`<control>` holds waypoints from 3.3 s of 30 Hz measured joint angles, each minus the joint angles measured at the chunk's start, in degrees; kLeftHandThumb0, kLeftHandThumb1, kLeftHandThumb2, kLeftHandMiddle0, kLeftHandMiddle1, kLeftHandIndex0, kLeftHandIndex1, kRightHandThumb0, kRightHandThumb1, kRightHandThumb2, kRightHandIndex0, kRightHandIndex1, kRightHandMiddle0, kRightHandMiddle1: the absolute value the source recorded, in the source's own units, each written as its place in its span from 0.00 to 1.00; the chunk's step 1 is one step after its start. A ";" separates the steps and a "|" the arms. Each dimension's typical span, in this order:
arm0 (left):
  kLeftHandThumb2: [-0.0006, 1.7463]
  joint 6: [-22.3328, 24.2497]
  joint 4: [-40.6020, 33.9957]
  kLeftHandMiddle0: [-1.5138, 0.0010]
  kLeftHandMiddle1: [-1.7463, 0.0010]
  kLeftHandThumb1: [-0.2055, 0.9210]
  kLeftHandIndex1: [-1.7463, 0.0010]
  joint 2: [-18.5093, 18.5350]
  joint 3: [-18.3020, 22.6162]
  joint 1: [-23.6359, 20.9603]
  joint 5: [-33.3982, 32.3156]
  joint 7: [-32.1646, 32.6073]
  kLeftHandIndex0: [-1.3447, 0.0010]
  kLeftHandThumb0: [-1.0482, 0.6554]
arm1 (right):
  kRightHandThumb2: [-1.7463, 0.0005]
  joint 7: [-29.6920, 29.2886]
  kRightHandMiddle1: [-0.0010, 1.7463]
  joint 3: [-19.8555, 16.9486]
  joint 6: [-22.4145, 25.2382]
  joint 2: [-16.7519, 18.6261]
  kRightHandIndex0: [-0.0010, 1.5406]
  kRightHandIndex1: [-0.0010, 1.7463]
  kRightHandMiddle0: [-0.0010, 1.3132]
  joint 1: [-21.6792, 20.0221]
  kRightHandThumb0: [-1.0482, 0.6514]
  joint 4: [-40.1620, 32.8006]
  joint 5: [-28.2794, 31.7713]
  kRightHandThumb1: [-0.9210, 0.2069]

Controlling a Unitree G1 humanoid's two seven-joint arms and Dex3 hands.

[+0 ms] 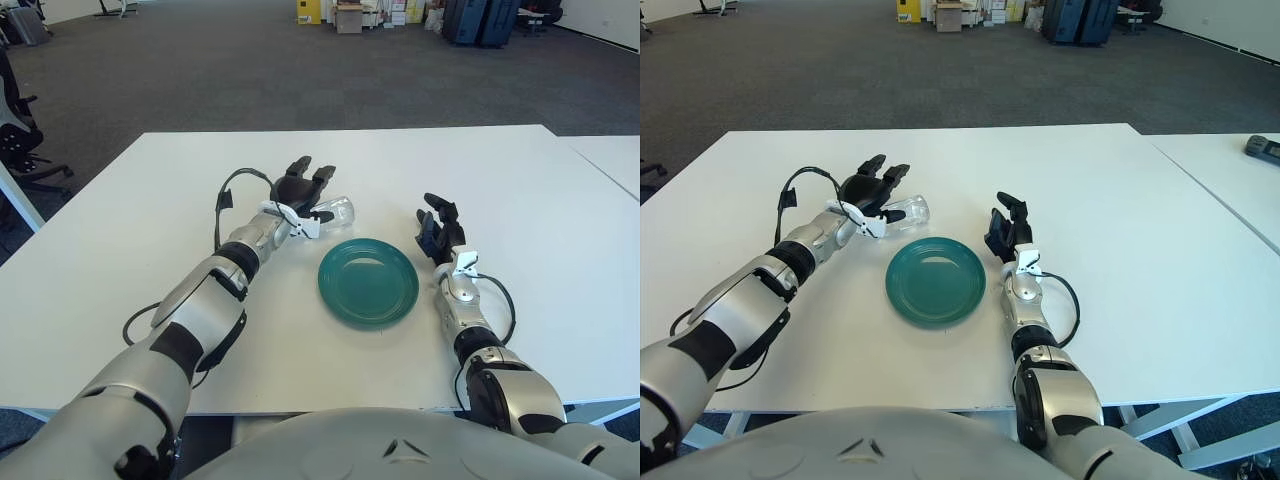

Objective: Put the bottle into the plate.

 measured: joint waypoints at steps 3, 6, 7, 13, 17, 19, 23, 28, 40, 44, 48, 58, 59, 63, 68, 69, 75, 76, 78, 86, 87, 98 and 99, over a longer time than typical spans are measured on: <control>0.47 -0.06 0.03 1.00 1.00 1.00 0.94 0.00 -0.37 -0.16 0.00 -0.47 1.00 0.00 | 0.51 -0.01 0.51 0.00 0.00 0.02 0.30 0.01 0.00 0.08 0.22 -0.12 0.00 0.00; 0.47 -0.06 0.15 1.00 1.00 1.00 0.94 -0.01 -0.73 -0.22 -0.01 -1.10 1.00 0.00 | 0.51 -0.02 0.51 0.00 0.00 0.02 0.30 0.01 0.00 0.17 0.22 -0.23 0.00 0.00; 0.48 -0.08 0.21 1.00 1.00 1.00 0.94 -0.03 -0.79 -0.22 -0.03 -1.28 1.00 0.00 | 0.51 -0.02 0.51 0.00 0.00 0.02 0.30 0.01 0.00 0.21 0.22 -0.28 0.00 0.00; 0.48 -0.39 0.79 1.00 1.00 1.00 0.89 -0.29 -0.82 -0.21 -0.70 -2.64 1.00 0.00 | 0.50 -0.01 0.51 -0.04 0.00 0.02 0.31 0.02 0.00 0.63 0.23 -0.86 0.05 0.00; 0.48 -0.62 1.47 0.99 1.00 1.00 0.87 -0.56 -0.64 -0.21 -1.37 -3.41 1.00 0.00 | 0.50 0.02 0.52 -0.03 0.00 0.02 0.31 0.02 0.00 0.81 0.23 -1.10 0.07 0.00; 0.48 -0.89 1.78 0.98 0.99 1.00 0.84 -0.79 -0.39 -0.18 -2.01 -3.84 1.00 0.00 | 0.50 0.02 0.53 -0.04 0.00 0.02 0.32 0.02 0.00 0.91 0.24 -1.23 0.07 0.00; 0.47 -1.21 2.25 0.96 0.99 1.00 0.80 -1.32 0.48 0.02 -3.45 -4.20 1.00 0.00 | 0.50 -0.04 0.54 -0.04 -0.02 0.05 0.32 0.02 0.00 1.20 0.24 -1.39 0.07 0.00; 0.46 -2.01 2.58 0.90 0.97 1.00 0.74 -2.17 1.60 0.75 -5.38 -5.12 1.00 0.00 | 0.50 -0.38 0.55 -0.01 -0.02 0.10 0.32 0.02 0.00 1.40 0.24 -1.59 0.05 0.00; 0.45 -1.46 3.11 0.80 0.94 1.00 0.67 -3.45 2.68 3.38 -7.91 -8.86 1.00 0.00 | 0.50 -0.50 0.56 0.02 0.24 0.23 0.34 0.03 0.00 1.96 0.24 -2.73 0.05 0.00; 0.45 -1.37 3.10 0.79 0.94 1.00 0.65 -3.52 3.31 3.68 -8.91 -9.03 1.00 0.00 | 0.50 -0.51 0.56 0.00 0.24 0.27 0.34 0.03 0.00 2.27 0.24 -3.23 0.06 0.00; 0.46 -1.38 3.09 0.77 0.94 1.00 0.62 -3.59 4.23 3.91 -10.14 -9.69 1.00 0.00 | 0.49 -0.53 0.56 -0.03 0.24 0.32 0.34 0.03 0.00 2.66 0.24 -3.58 0.06 0.00; 0.47 -2.06 3.08 0.71 0.92 1.00 0.56 -3.58 5.28 4.40 -12.05 -10.31 1.00 0.00 | 0.49 -0.39 0.55 -0.22 0.22 0.33 0.34 0.03 0.00 3.25 0.23 -4.13 0.18 0.00; 0.47 -2.18 3.08 0.71 0.92 1.00 0.56 -3.58 5.33 4.44 -12.11 -10.32 1.00 0.00 | 0.49 -0.36 0.55 -0.26 0.22 0.33 0.34 0.03 0.00 3.32 0.23 -4.20 0.19 0.00; 0.48 -2.52 3.08 0.69 0.91 1.00 0.54 -3.58 5.41 4.68 -12.28 -10.31 1.00 0.00 | 0.49 -0.22 0.55 -0.48 0.22 0.36 0.34 0.03 0.00 3.50 0.23 -4.39 0.25 0.00; 0.47 -3.09 3.08 0.67 0.89 1.00 0.51 -3.55 5.40 5.03 -12.31 -10.23 1.00 0.00 | 0.49 0.06 0.54 -0.75 0.22 0.45 0.34 0.03 0.00 3.65 0.22 -4.58 0.29 0.00; 0.47 -3.30 3.09 0.67 0.88 1.00 0.50 -3.55 5.39 5.11 -12.31 -10.15 1.00 0.00 | 0.49 0.12 0.54 -0.82 0.22 0.47 0.34 0.03 0.00 3.66 0.22 -4.59 0.29 0.00; 0.46 -4.25 3.17 0.75 0.66 1.00 0.44 -3.48 5.14 5.40 -12.28 -9.87 1.00 0.00 | 0.49 0.31 0.55 -0.96 0.20 0.48 0.35 0.03 0.00 3.71 0.21 -4.63 0.28 0.00; 0.45 -4.36 3.19 0.75 0.62 1.00 0.41 -3.46 5.09 5.40 -12.28 -9.85 1.00 0.00 | 0.49 0.36 0.55 -0.96 0.20 0.48 0.35 0.03 0.00 3.72 0.21 -4.64 0.28 0.00; 0.44 -4.58 3.26 0.76 0.55 1.00 0.35 -3.43 4.99 5.41 -12.27 -9.79 1.00 0.01 | 0.49 0.44 0.55 -0.97 0.20 0.48 0.35 0.03 0.00 3.72 0.20 -4.64 0.29 0.00; 0.18 -3.48 3.36 0.50 0.04 0.99 0.04 -3.62 4.35 5.52 -11.57 -6.65 0.97 0.12 | 0.47 1.23 0.57 -1.07 0.12 0.48 0.37 0.04 0.00 3.77 0.18 -4.70 0.36 0.00; 0.16 -3.03 3.34 0.46 0.03 0.97 0.02 -3.67 4.05 5.52 -11.19 -5.81 0.96 0.13 | 0.47 1.41 0.57 -1.10 0.07 0.49 0.37 0.04 0.00 3.78 0.18 -4.70 0.39 0.00; 0.12 4.36 3.29 0.29 0.00 0.89 0.01 -5.16 0.22 5.27 -6.48 -0.05 0.92 0.13 | 0.45 2.73 0.58 -1.54 -0.19 0.55 0.37 0.05 0.00 3.97 0.18 -5.00 1.14 0.00; 0.12 5.20 3.24 0.28 0.00 0.88 0.02 -5.21 -0.18 5.12 -5.94 -0.01 0.92 0.12 | 0.45 2.78 0.58 -1.55 -0.22 0.55 0.38 0.05 0.00 3.99 0.18 -5.04 1.27 0.00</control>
